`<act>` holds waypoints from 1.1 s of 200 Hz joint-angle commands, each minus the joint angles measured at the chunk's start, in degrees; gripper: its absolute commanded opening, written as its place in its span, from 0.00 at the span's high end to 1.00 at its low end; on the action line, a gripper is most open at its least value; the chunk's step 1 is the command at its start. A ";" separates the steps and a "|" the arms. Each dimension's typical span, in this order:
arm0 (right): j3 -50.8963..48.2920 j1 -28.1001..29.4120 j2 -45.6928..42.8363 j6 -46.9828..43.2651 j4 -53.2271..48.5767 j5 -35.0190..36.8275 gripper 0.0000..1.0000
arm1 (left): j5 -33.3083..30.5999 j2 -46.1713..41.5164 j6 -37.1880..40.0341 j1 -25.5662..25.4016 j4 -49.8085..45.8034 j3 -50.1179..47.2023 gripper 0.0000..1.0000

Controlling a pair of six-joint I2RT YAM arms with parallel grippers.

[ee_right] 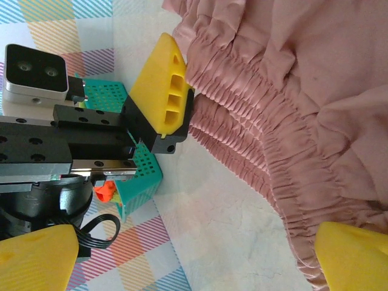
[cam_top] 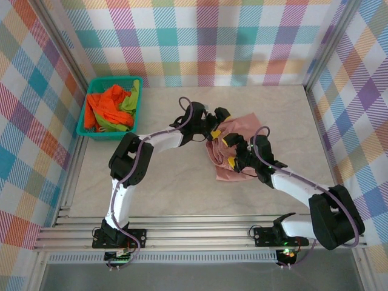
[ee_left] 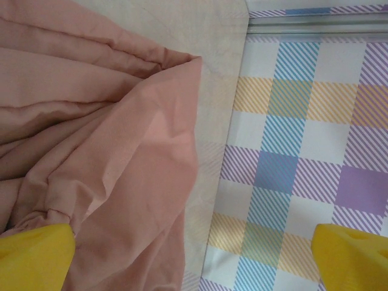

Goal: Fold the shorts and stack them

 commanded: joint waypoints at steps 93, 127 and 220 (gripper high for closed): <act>-10.02 4.29 8.03 8.57 7.93 1.12 0.01 | -3.14 3.37 6.60 1.54 0.59 -8.16 0.00; -10.08 4.40 8.21 6.44 9.16 -1.46 0.00 | -3.96 2.57 9.42 2.13 -0.03 -8.15 0.00; 33.41 3.44 5.29 -51.33 -55.79 7.35 0.00 | -10.67 -27.98 25.00 11.91 -21.06 -10.27 0.00</act>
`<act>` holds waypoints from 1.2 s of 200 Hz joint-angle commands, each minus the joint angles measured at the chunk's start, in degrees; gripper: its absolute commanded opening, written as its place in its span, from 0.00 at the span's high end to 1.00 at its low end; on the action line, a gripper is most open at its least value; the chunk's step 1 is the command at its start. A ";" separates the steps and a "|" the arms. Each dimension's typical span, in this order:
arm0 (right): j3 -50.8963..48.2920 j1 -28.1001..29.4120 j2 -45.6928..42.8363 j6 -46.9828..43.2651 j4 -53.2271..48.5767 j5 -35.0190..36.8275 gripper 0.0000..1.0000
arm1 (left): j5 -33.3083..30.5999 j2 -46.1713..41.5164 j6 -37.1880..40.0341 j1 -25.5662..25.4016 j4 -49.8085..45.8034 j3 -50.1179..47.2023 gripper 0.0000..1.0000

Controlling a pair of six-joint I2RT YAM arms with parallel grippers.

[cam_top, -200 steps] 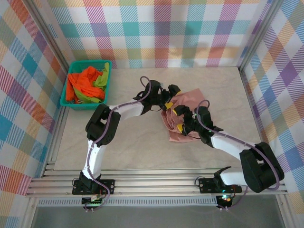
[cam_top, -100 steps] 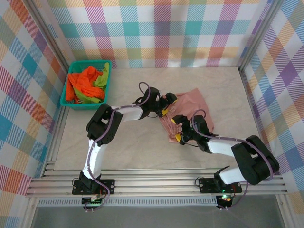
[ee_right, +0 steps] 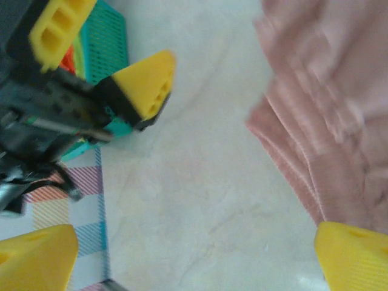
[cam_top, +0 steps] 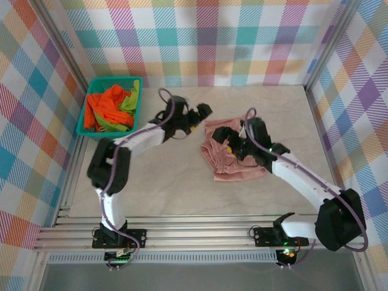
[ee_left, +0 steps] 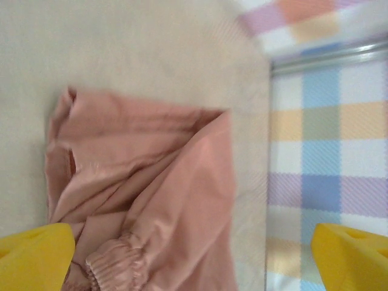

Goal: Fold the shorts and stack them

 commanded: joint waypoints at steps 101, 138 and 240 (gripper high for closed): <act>43.84 11.33 45.59 -26.81 -45.30 21.83 0.35 | -7.89 -38.66 13.05 13.44 -22.25 -23.88 0.00; 42.92 8.50 50.36 -27.18 -46.16 20.98 0.50 | -8.52 -41.73 12.96 13.46 -23.33 -26.20 0.00; 26.36 -18.39 42.83 -35.84 -39.73 19.11 0.61 | -11.43 -46.54 16.17 13.55 -28.81 -25.81 0.00</act>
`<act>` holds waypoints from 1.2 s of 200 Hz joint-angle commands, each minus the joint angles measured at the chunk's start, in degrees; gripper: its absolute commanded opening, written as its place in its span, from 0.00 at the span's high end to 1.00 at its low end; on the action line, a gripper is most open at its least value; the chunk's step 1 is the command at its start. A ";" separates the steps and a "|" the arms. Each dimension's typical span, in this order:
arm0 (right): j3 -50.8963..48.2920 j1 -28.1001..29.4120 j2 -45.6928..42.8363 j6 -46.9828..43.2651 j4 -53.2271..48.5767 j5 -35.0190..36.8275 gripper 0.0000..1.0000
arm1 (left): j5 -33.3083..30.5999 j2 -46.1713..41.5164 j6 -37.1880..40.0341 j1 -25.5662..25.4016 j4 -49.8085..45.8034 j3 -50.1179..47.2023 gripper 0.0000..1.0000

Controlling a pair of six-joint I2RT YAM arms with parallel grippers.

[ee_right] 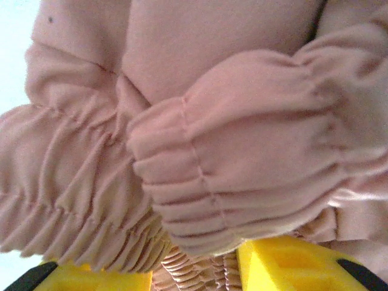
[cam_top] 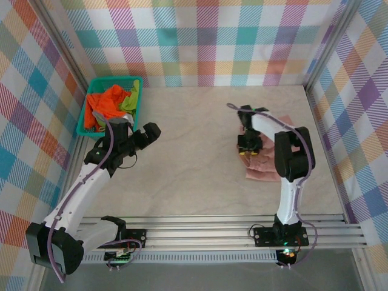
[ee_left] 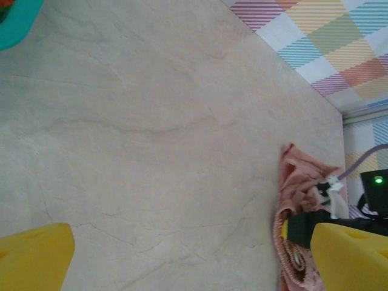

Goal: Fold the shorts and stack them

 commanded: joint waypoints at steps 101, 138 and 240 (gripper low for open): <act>-5.13 -9.88 -6.57 -14.25 -0.16 1.08 0.52 | -9.34 2.10 9.55 8.26 -17.66 15.79 0.00; -2.85 -8.70 -19.08 -10.09 4.16 -12.84 0.11 | -15.70 16.16 15.69 14.81 -29.14 36.26 0.00; -21.20 -8.20 -44.22 -3.49 21.57 -26.44 0.00 | -20.13 54.91 14.52 27.47 -39.43 67.20 0.15</act>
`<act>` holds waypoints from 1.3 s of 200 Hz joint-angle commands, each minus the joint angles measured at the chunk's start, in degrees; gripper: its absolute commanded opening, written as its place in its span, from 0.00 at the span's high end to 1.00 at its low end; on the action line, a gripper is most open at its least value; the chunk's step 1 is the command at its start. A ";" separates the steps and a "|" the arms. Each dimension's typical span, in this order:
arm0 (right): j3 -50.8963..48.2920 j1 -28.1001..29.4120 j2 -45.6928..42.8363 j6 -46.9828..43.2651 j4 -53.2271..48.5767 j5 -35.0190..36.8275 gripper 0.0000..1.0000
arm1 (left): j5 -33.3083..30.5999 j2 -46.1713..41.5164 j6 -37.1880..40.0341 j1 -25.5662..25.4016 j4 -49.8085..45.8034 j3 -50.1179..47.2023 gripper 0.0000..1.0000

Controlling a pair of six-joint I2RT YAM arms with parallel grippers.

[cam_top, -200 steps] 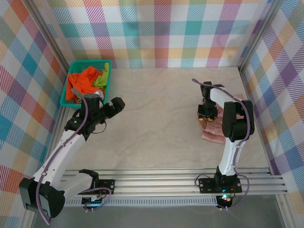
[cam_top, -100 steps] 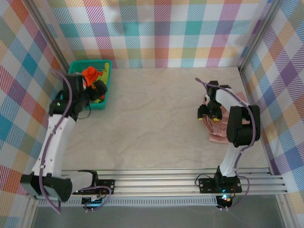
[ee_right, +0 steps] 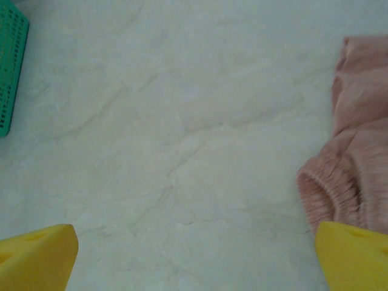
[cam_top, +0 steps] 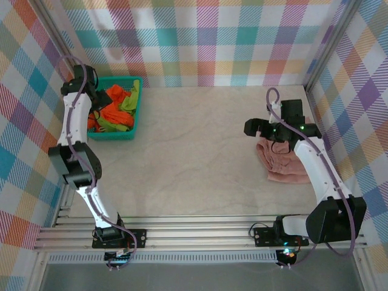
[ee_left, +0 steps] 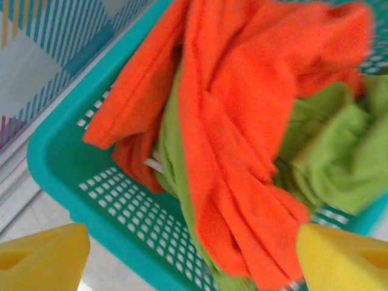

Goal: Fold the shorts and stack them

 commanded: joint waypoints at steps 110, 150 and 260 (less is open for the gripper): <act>-7.49 0.04 -1.33 2.65 5.98 -7.76 0.00 | -6.32 18.97 -0.18 1.28 -9.58 19.91 0.36; -7.33 0.06 -1.19 2.91 6.32 -7.64 0.00 | -5.84 20.78 -0.44 1.25 -8.78 19.95 0.48; -7.83 0.06 -1.39 3.59 5.93 -7.72 0.00 | -4.64 13.62 1.58 1.25 -5.39 23.22 0.96</act>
